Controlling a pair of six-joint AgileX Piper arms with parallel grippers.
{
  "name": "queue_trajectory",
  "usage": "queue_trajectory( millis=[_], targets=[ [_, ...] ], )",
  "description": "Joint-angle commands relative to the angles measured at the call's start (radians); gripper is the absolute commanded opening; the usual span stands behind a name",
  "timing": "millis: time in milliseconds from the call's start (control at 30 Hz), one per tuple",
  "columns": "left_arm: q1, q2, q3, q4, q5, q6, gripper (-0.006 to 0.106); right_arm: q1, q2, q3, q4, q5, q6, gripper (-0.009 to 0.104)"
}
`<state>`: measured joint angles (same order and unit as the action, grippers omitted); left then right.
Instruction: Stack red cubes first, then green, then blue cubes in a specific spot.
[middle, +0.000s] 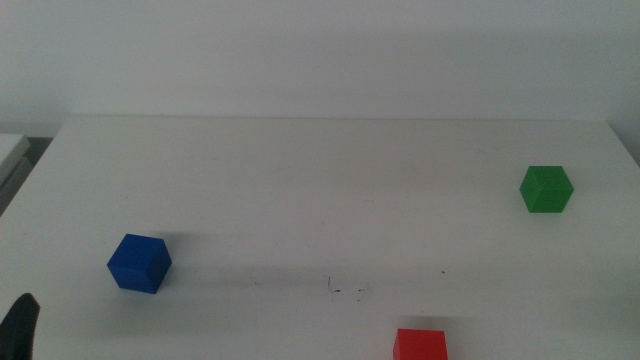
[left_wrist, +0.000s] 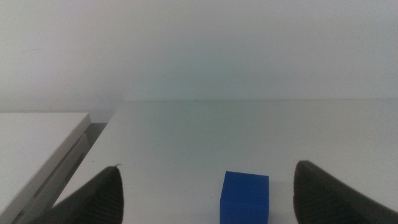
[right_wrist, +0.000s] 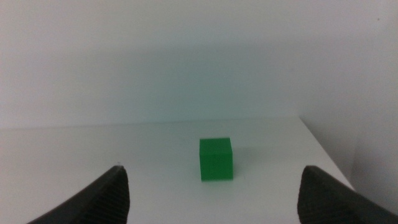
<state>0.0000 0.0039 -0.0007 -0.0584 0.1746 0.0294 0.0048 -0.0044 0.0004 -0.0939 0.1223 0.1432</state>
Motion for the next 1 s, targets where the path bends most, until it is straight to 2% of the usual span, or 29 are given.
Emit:
queue_trajectory(
  millis=[0,67,133,200,333,533,633,700,833,867,967],
  targets=[
    [0.000,-0.004,0.001,-0.001,-0.013,-0.002,0.094,-0.005,0.004,0.000,0.005,0.029,-0.005,0.093],
    [0.000,-0.004,0.001,-0.001,-0.013,-0.004,0.094,-0.005,0.004,-0.052,0.034,0.108,-0.005,0.093],
    [0.000,-0.004,0.001,-0.001,-0.013,-0.004,0.094,-0.005,0.045,-0.106,0.065,0.116,0.051,0.093],
    [0.000,-0.004,0.001,-0.001,-0.013,-0.004,0.094,-0.005,0.163,-0.226,0.069,0.141,0.153,0.093],
    [0.000,-0.004,0.001,-0.001,-0.013,-0.004,0.094,-0.005,0.380,-0.462,0.069,0.286,0.209,0.093],
    [0.000,-0.004,0.001,-0.001,-0.013,-0.004,0.094,0.052,0.733,-0.871,0.054,0.786,0.214,0.093],
    [0.000,-0.004,0.001,-0.001,-0.013,-0.002,0.094,0.187,0.903,-1.053,0.033,0.987,0.262,0.093],
    [0.000,-0.004,0.001,-0.001,-0.013,-0.002,0.094,0.309,1.015,-1.145,-0.013,1.099,0.351,0.093],
    [0.000,-0.004,0.001,-0.001,-0.013,-0.004,0.094,0.519,1.174,-1.219,-0.136,1.099,0.490,0.093],
    [0.000,-0.004,0.001,-0.001,-0.013,-0.004,0.094,0.565,1.201,-1.219,-0.145,1.099,0.520,0.093],
    [0.000,-0.004,0.001,-0.001,-0.013,-0.004,0.094,0.658,1.267,-1.216,-0.112,1.099,0.588,0.093]
  ],
)
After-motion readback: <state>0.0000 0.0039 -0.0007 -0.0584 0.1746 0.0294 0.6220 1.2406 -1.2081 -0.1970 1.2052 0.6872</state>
